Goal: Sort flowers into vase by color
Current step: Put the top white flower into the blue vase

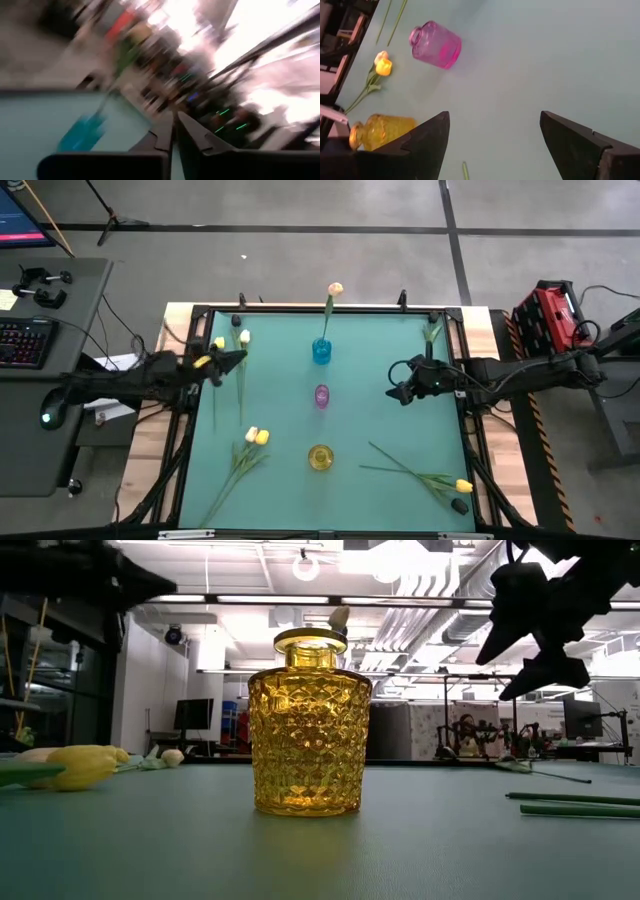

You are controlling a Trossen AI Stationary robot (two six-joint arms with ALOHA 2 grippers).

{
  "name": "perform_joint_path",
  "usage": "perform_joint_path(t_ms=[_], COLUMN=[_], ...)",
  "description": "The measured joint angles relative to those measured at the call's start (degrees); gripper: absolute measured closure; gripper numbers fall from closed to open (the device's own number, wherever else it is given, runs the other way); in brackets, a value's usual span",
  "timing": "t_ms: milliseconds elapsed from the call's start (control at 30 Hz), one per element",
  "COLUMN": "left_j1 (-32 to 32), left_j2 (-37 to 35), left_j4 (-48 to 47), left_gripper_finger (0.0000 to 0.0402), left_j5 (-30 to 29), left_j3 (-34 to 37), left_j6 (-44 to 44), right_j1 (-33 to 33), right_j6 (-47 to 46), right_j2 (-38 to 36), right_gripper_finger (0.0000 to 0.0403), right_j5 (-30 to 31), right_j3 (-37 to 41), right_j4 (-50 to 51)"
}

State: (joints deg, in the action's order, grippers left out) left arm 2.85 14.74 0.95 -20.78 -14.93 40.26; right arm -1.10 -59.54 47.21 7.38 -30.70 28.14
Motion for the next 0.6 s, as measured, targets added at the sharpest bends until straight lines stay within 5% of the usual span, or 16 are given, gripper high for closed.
perform_joint_path(t_ms=[267, 433, 600], left_j1=[12.39, 16.87, 20.49], left_j2=[22.13, 33.77, 44.42], left_j4=[-34.37, -39.33, -41.95], left_gripper_finger=[0.0266, 0.0208, 0.0193], left_j5=[10.95, 16.28, 12.79], left_j3=[-20.18, -21.08, -21.05], left_j6=[3.18, 6.04, 6.74], right_j1=[2.98, 4.77, 5.00], right_j6=[1.59, 1.94, 2.04], right_j2=[0.01, 0.01, 0.01], right_gripper_finger=[0.0105, 0.0105, 0.0105], right_j5=[1.09, 1.10, 1.56], right_j3=[0.00, -0.02, -0.04], right_j4=[0.07, 0.09, 0.09])
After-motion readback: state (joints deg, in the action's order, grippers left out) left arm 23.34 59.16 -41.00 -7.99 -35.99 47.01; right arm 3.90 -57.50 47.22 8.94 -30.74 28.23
